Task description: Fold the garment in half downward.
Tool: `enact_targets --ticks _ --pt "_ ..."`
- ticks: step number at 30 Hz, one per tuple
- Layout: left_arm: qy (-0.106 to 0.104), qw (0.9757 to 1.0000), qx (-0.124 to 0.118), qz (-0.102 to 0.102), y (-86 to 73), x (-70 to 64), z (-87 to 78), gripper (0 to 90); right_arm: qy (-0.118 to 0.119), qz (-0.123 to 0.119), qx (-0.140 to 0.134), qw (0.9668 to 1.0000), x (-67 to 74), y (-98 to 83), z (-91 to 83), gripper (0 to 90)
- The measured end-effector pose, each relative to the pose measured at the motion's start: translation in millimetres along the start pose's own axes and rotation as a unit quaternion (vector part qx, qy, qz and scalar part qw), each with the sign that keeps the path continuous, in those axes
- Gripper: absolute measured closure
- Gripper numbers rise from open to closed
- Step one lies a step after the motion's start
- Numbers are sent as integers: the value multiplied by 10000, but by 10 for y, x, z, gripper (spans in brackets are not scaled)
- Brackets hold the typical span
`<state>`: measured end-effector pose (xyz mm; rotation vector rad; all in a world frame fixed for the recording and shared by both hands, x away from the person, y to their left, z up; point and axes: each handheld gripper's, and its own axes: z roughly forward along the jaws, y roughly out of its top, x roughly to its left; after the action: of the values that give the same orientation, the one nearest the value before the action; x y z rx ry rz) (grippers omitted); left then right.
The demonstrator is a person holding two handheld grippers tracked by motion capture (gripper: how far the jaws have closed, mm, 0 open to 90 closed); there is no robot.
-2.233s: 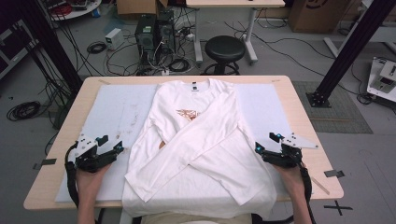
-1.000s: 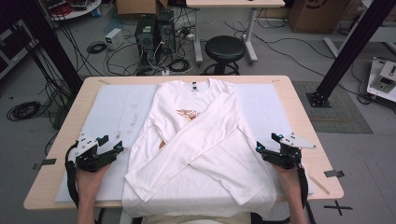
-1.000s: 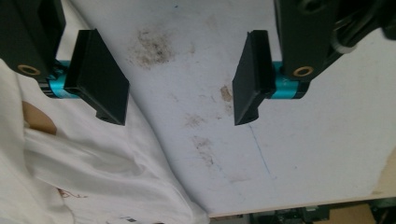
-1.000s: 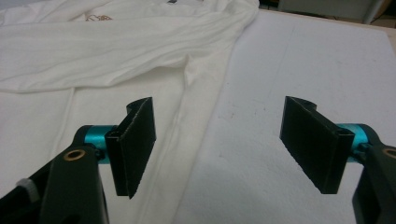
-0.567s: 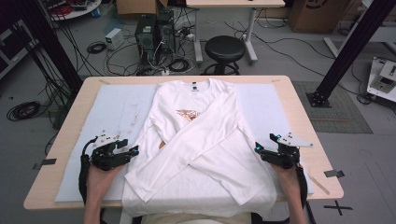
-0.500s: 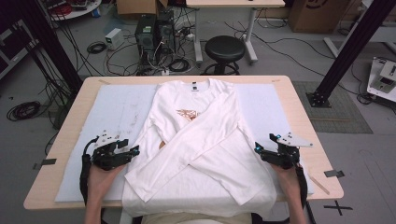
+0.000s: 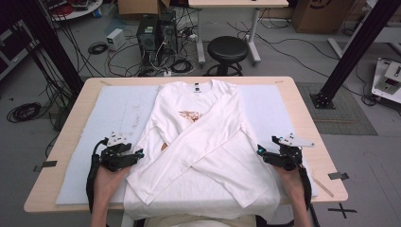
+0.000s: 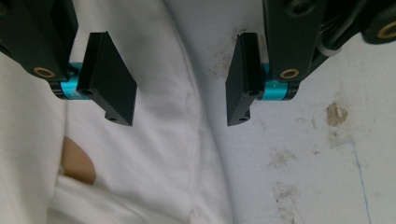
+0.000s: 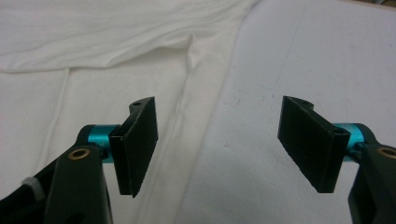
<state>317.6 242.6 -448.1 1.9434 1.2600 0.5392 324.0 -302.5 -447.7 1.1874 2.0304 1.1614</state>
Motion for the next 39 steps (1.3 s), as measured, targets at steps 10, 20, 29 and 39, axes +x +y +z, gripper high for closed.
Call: enact_targets --ticks 10,20,29,39 --pt "115 9998 -60 170 -29 -49 25 526 153 -160 469 9987 130 85 36 345" --pt "-94 9999 -37 74 -41 -38 16 471 58 -527 983 9937 247 75 166 391" --pt "-46 9999 -42 81 -57 -47 -14 568 443 -179 1270 9908 228 55 68 470" --pt "-187 9997 -19 168 -90 -36 -63 685 794 -348 1113 9900 153 -89 -121 670"
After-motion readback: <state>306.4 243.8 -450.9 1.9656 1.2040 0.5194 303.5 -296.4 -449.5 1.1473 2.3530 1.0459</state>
